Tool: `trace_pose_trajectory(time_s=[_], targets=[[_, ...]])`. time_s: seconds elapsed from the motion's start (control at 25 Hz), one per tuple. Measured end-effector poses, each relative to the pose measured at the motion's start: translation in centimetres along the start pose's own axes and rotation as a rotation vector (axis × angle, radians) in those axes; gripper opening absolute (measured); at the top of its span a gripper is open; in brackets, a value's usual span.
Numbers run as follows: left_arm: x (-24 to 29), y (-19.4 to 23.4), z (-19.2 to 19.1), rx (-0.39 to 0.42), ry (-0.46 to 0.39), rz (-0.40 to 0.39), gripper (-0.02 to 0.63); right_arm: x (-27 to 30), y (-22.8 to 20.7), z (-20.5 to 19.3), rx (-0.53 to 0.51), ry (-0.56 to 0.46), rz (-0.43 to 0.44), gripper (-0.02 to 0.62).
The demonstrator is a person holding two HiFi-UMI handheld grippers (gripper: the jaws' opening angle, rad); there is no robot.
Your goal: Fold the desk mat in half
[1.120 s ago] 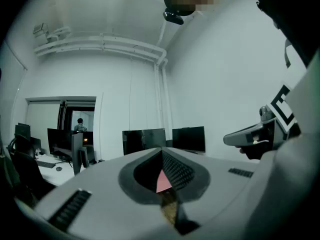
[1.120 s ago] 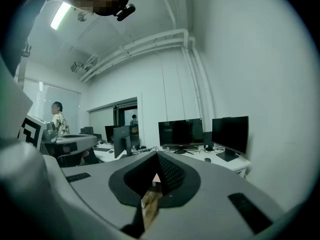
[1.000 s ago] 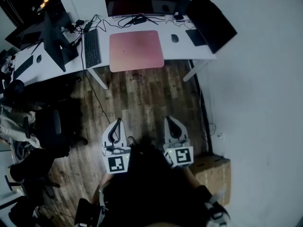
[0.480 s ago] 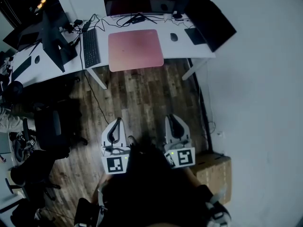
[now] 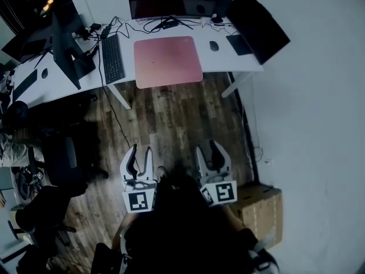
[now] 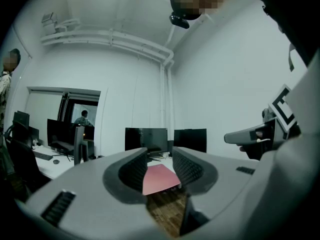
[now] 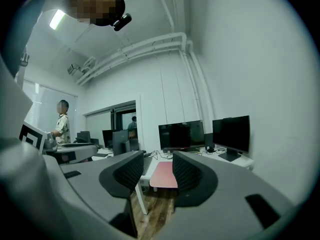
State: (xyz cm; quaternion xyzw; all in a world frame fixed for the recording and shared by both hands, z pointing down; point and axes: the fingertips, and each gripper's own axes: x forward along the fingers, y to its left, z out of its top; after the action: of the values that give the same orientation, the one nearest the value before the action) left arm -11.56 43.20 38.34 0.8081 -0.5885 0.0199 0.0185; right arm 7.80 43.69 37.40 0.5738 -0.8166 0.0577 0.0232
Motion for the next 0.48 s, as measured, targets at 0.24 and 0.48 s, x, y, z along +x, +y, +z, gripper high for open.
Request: trace_pose_trajectory(time_s=[0.24, 0.48], targets=[[0.0, 1.9, -1.2, 0.012, 0.004, -0.023, 0.140, 0.9, 1.7, -1.2, -0.014, 0.012, -0.013, 0.160], [2.3, 2.0, -2.3, 0.019, 0.041, -0.022, 0.140, 2.9, 1.0, -1.4, 0.038, 0.040, -0.010, 0.160]])
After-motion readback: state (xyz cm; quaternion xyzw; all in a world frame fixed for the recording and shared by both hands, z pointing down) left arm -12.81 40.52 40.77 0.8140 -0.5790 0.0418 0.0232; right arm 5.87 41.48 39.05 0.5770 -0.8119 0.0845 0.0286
